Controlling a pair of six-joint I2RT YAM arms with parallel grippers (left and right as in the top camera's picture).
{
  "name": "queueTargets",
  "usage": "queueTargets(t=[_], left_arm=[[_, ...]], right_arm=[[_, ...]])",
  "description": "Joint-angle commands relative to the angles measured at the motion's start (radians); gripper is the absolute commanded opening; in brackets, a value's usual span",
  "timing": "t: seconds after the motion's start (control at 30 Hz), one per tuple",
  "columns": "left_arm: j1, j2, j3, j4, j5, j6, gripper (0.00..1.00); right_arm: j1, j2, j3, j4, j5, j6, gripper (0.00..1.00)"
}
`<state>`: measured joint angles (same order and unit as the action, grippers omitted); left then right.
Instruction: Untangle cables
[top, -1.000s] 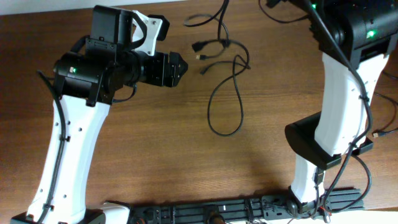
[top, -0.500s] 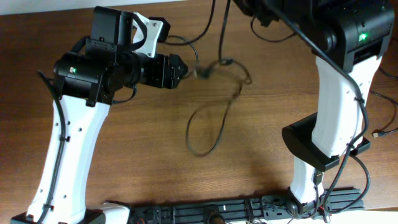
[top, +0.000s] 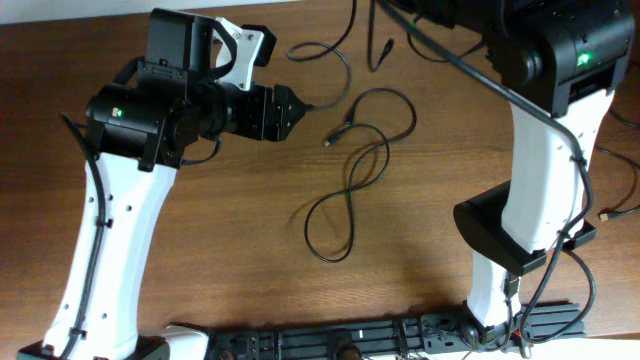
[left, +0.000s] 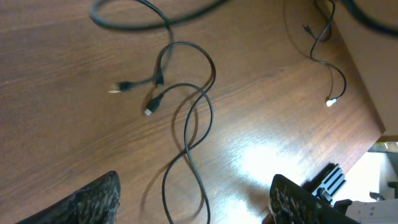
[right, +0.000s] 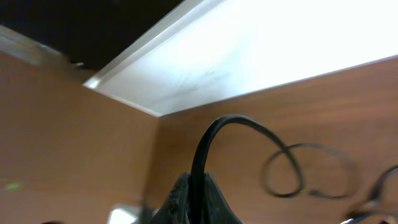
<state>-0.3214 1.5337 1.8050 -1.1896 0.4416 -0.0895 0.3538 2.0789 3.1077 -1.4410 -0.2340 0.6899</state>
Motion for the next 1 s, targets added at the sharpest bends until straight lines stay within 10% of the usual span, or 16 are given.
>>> queueTargets(t=[0.0,0.57,0.97], left_arm=[[-0.001,0.003,0.015,-0.021,0.007,0.029,0.78],[-0.001,0.003,0.015,-0.034,-0.005,0.042,0.79],[-0.001,0.003,0.015,-0.039,-0.005,0.042,0.79]], right_arm=[[-0.039,0.004,-0.001,-0.014,0.195,-0.25,0.04],[-0.621,0.005,-0.001,-0.101,0.286,-0.32,0.04],[-1.045,0.006,-0.116,-0.134,-0.018,-0.533,0.04]])
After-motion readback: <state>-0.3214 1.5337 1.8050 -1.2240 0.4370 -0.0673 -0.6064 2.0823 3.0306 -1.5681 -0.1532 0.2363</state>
